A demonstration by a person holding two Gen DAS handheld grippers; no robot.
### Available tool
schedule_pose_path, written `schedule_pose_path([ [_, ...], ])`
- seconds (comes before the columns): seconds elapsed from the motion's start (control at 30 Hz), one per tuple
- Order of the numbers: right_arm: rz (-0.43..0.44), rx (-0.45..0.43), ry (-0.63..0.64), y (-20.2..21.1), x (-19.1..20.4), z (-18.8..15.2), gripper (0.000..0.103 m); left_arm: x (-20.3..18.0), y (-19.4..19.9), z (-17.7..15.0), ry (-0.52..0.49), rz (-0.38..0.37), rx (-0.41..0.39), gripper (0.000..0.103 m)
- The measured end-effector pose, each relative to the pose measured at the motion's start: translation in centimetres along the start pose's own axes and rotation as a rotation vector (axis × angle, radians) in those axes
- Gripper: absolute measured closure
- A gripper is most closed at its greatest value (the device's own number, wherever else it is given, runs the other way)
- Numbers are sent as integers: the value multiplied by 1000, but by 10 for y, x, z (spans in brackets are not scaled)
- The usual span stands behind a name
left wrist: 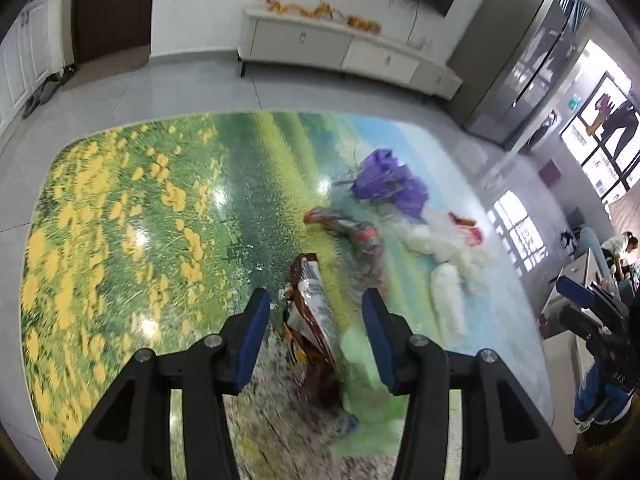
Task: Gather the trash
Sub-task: 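Grasp the brown snack bag with left tool while right tool grasps white plastic bag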
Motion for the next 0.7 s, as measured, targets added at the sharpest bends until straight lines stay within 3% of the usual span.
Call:
schedule_pose_path([
  [0.1,32,34,17,-22,10,3,56,4,-16,-3,-10,16,55,61],
  [0.3,94,83,29,-57,30,5,56,8,-31,-11,-35,38,92,74],
  [0.63,94,163,41,-100,47,3,57,28,-12,-27,3,2,24,79],
  [0.67,94,170,46,-102,49,2,59,31,-9,-29,15,-5,14,79],
  [0.7,96,173,51,-103,51,0,69,33,-5,-31,22,-7,3,80],
])
Point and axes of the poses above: each gripper's, at about its wrist camera, not at the fingertips, and y roughly against the way its jaws point, x to its left, z to its top, the point moved 2 cm from there along -y, roughly the way its jaws point, and after that the axes turned 15 degrees about -z, right-handed, at the moved point
